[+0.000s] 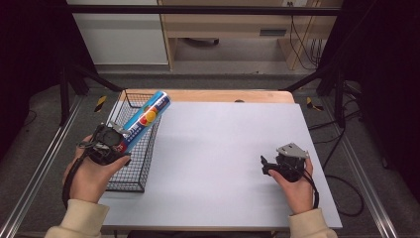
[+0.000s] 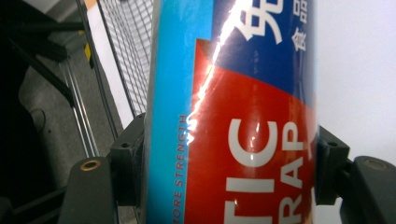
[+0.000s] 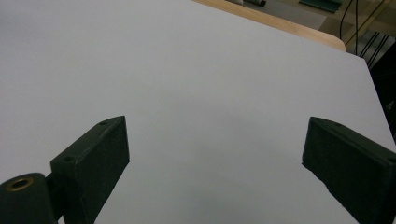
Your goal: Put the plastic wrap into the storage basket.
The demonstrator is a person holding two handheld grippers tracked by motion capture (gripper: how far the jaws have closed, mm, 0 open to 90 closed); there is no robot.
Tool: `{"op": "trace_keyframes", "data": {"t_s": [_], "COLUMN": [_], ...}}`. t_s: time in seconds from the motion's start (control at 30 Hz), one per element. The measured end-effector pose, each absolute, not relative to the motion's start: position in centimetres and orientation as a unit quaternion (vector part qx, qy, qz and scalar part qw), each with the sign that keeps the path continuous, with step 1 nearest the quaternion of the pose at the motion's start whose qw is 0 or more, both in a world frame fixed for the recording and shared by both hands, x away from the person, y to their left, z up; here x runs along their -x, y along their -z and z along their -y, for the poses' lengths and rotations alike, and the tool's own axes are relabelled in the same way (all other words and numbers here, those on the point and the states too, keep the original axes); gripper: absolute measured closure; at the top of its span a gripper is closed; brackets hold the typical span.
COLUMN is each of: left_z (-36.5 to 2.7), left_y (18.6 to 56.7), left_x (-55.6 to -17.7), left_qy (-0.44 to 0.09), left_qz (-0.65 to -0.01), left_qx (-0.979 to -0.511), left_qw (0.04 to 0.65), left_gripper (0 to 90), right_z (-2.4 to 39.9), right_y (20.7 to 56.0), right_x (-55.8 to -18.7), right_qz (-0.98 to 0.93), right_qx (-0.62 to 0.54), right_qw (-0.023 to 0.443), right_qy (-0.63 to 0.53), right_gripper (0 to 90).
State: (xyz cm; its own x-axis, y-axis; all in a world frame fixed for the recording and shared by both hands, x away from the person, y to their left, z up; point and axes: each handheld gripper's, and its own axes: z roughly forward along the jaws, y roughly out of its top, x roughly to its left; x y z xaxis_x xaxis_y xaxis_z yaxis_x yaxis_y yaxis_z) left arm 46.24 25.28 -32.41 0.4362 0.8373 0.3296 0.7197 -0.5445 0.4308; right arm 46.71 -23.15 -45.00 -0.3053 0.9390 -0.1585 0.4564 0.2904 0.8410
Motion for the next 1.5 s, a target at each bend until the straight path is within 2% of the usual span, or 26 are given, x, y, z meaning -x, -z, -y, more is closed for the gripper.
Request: {"op": "trace_keyframes", "data": {"t_s": [0.5, 1.5], "left_z": [-26.7, -27.5], "left_y": [33.9, 35.8], "left_x": [-46.8, -47.8], "left_qy": [-0.233, -0.198], "left_qz": [-0.504, -0.535], "left_qx": [-0.829, -0.82], "left_qw": [0.07, 0.038], "left_gripper": [31.4, 31.5], "right_z": [23.3, 23.3], "right_y": [44.9, 45.0], "right_x": [-46.7, -46.9], "right_qz": [-0.727, -0.73], "right_qx": [-0.481, -0.48], "right_qw": [0.336, 0.328], "right_qy": [-0.357, -0.359], "right_gripper": [7.7, 7.7]}}
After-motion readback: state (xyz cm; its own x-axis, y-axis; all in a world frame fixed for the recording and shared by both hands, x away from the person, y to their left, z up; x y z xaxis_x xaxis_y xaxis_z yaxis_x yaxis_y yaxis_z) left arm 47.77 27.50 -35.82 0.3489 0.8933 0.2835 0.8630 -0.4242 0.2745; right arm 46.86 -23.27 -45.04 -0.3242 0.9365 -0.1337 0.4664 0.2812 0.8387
